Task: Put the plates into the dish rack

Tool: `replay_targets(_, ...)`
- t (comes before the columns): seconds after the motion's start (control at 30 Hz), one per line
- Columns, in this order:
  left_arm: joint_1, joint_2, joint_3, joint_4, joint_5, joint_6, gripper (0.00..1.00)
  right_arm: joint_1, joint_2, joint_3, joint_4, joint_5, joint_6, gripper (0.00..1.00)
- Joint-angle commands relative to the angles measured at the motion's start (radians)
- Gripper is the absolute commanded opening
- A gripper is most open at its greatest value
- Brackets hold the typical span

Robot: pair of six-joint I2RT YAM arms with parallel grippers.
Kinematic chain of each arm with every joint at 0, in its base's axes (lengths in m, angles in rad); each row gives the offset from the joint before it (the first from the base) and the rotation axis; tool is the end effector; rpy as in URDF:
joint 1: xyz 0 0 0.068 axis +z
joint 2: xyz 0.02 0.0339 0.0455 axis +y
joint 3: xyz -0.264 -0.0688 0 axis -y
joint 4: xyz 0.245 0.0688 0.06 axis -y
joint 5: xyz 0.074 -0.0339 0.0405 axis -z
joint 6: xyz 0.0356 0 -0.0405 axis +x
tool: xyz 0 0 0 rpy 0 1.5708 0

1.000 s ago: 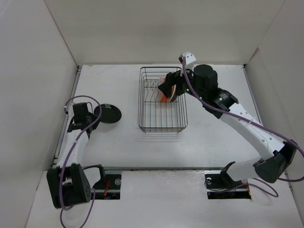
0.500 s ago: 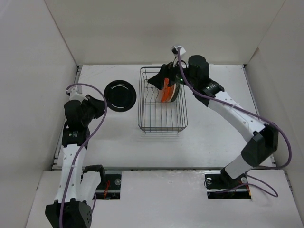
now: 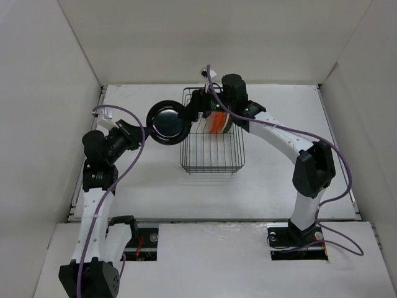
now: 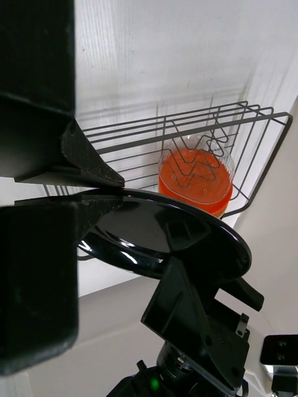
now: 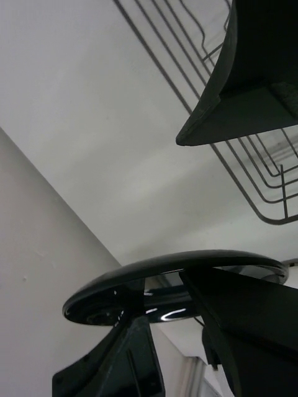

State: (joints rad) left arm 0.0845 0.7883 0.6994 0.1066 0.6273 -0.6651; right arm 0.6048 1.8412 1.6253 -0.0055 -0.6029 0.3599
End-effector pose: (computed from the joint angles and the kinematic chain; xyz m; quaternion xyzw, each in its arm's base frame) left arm 0.1871 -0.0051 0.3405 -0.0392 0.7009 -0.4014 0.5883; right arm 0.3533 0.2688 0.3513 -0.2752 0.7174 0.4821 0.4209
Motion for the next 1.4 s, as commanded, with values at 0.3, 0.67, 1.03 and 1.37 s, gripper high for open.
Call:
replay_targets(0.3, -0.008, 0.031, -0.011, 0.128, 0.009, -0.047, 0.03, 0.053, 0.012, 0.059, 0.111, -0.098, 0.08, 0.02)
replay_targets(0.67, -0.008, 0.184, 0.221, -0.412, -0.561, 0.13, 1.0, 0.099, 0.056, 0.356, -0.399, 1.019, 0.008, 0.0)
replay_targets(1.03, 0.034, 0.238, 0.195, -0.4, -0.543, 0.13, 1.0, 0.099, 0.279, 0.671, -0.763, 1.439, 0.089, 0.0)
replay_targets(1.37, 0.034, 0.236, 0.186, -0.4, -0.523, 0.13, 1.0, 0.099, 0.323, 0.66, -0.745, 1.356, 0.142, 0.0)
